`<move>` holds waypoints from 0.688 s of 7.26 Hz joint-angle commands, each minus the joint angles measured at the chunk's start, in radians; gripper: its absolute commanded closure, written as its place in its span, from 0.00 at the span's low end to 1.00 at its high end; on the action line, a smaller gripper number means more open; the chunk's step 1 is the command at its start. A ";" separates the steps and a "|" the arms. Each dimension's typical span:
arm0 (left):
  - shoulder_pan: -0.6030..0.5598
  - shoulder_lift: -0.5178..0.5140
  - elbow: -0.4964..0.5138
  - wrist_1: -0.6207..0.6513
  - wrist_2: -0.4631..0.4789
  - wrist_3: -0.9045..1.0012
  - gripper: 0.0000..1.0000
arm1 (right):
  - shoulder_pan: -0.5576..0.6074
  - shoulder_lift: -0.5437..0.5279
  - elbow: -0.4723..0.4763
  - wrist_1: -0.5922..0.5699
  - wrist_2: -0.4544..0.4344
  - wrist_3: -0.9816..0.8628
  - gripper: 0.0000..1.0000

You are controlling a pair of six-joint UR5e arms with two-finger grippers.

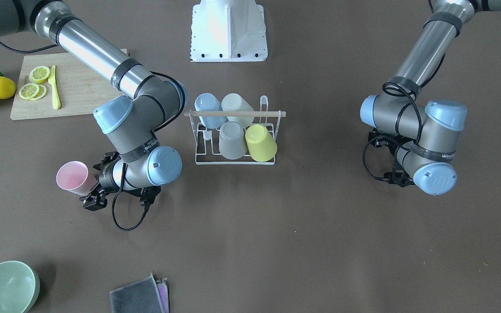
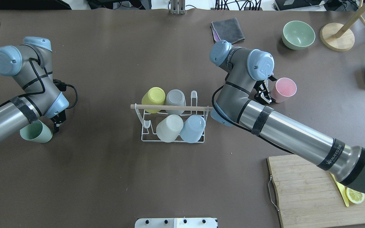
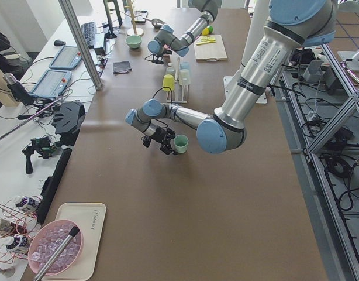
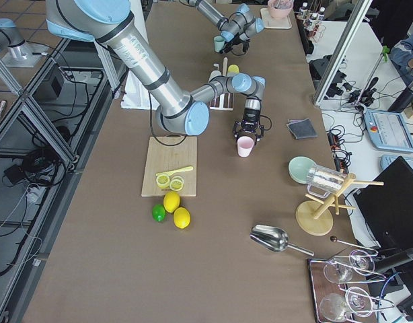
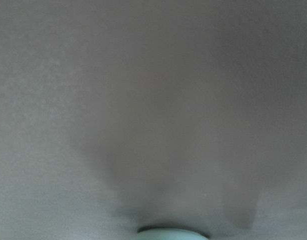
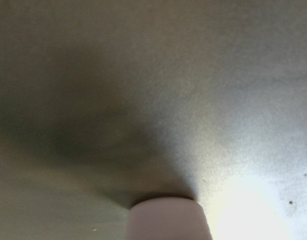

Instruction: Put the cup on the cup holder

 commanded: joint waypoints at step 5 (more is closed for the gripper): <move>0.002 0.001 0.010 0.057 -0.015 0.082 0.02 | 0.000 -0.035 0.002 0.027 -0.011 -0.037 0.01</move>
